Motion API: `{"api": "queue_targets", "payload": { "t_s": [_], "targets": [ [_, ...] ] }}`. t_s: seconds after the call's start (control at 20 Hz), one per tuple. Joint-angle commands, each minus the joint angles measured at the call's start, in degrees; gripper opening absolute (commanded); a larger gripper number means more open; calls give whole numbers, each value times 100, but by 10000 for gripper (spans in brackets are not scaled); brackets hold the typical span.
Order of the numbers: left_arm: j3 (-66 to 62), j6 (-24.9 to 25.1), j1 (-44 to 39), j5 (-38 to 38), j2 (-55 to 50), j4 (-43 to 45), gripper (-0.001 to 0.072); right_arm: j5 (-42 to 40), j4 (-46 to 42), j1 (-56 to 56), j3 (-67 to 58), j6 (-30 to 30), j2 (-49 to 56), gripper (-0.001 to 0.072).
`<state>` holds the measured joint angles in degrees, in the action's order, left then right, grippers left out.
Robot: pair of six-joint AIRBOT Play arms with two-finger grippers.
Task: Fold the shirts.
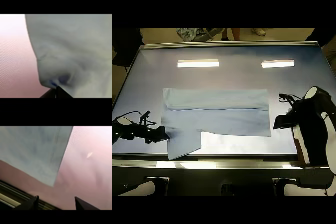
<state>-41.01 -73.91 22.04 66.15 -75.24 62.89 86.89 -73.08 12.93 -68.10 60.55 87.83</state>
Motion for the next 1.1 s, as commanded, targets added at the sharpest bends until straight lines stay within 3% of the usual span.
{"api": "queue_targets", "payload": {
  "t_s": [0.0,0.3,0.35,0.45,0.7,1.05],
  "targets": [
    [7,4,-33,-127,-4,11,33,-479,544,2,603,114,-4,566],
    [7,68,-33,-184,-4,11,33,-1491,1244,-48,1335,516,-2,501],
    [7,68,-31,-203,-4,11,33,-1598,1246,-136,1375,549,-2,439],
    [-7,72,-28,-240,-2,13,33,-1716,1239,-251,1368,551,-7,52],
    [-697,669,-31,247,251,11,31,-1639,975,-247,1137,109,-487,40],
    [-2380,310,-400,-24,-87,-190,27,-2022,879,-249,-476,393,-343,40]
  ]
}}
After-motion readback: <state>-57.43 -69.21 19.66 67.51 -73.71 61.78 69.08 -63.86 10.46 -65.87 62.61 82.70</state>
